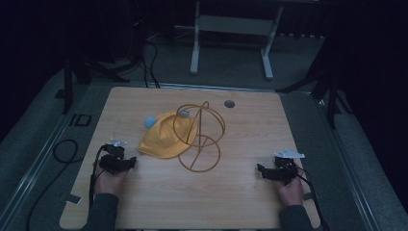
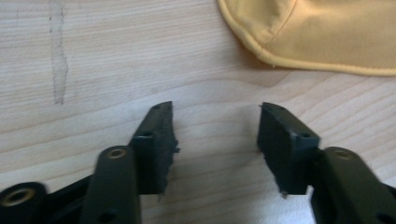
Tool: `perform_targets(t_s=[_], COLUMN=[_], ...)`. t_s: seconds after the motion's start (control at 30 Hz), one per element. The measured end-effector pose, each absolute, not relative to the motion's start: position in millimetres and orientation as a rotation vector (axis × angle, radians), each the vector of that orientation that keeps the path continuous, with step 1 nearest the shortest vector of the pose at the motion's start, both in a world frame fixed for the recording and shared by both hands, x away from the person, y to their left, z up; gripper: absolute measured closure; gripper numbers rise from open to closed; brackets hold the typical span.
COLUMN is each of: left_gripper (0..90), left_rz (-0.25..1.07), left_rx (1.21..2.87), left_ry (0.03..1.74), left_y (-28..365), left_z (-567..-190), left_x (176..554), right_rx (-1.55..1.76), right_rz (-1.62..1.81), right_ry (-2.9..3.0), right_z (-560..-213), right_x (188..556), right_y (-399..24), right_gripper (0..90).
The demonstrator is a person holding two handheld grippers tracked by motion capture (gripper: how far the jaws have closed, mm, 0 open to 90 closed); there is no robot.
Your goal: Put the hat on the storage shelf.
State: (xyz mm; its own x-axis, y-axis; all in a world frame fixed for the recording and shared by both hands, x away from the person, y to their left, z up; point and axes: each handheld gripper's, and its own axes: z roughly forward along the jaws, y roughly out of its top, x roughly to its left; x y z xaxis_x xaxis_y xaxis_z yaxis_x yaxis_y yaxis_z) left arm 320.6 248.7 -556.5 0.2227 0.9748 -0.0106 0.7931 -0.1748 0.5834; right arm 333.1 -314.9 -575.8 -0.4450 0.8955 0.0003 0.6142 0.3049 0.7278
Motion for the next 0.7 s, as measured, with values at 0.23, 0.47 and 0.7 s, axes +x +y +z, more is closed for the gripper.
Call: perform_targets(t_s=[0.23, 0.47, 0.7], left_gripper=[53.9, 59.1, 59.3], left_rz=[0.439, 0.425, 0.430], left_rx=[2.060, 2.110, 2.135], left_ry=[1.618, 1.571, 1.530], left_y=[253, 253, 255], left_z=[-553, -545, -532], left_x=[319, 316, 315], right_rx=[1.345, 1.345, 1.345], right_rz=[0.937, 0.938, 0.938], right_ry=[2.172, 2.172, 2.172], right_z=[-576, -576, -576], right_x=[333, 333, 333], right_y=[-315, -315, -315], right_gripper=[13.5, 13.5, 13.5])
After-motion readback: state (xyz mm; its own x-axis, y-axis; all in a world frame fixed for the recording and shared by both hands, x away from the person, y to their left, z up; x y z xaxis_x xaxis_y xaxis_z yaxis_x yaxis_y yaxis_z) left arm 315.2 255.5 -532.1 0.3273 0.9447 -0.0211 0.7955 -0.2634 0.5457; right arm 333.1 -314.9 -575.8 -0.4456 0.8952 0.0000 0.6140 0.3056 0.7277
